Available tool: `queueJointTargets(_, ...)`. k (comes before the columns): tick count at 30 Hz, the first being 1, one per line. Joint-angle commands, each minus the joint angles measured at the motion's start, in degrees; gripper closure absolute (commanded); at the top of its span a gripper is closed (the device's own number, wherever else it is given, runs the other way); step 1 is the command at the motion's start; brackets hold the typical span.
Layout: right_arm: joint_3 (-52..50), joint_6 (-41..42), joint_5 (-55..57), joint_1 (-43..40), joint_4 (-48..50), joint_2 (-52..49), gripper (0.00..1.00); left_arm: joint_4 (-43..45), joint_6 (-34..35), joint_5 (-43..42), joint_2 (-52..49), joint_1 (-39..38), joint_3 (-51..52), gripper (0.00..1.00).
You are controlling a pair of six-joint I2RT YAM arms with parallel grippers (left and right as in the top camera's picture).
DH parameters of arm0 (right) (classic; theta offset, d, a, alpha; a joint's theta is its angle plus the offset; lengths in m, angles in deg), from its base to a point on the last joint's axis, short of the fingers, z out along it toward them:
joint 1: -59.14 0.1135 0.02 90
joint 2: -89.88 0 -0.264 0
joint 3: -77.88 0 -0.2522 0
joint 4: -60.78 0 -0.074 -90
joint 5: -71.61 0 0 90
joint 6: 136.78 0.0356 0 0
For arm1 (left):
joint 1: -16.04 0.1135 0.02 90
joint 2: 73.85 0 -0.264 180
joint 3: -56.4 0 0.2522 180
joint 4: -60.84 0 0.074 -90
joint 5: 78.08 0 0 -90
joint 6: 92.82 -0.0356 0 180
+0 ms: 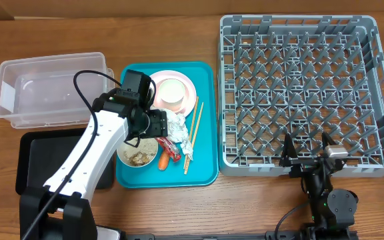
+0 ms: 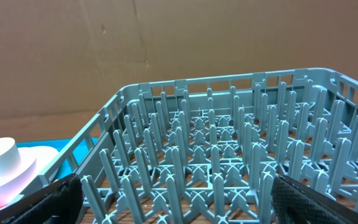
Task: Sort waste into correct bins and load items into the dishwasher
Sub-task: 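Reach the left gripper to the red snack wrapper and grasp it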
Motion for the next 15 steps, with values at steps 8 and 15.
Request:
queueJointTargets(8, -0.61, -0.02, -0.13, -0.39, 0.42, 0.68, 0.00, 0.59, 1.86, 0.96, -0.59, -0.74, 0.44, 0.22)
queueJointTargets(15, -0.61, -0.02, -0.13, -0.39, 0.42, 0.68, 0.00, 2.82, 3.41, 0.96, -0.59, -0.81, 2.64, 0.22)
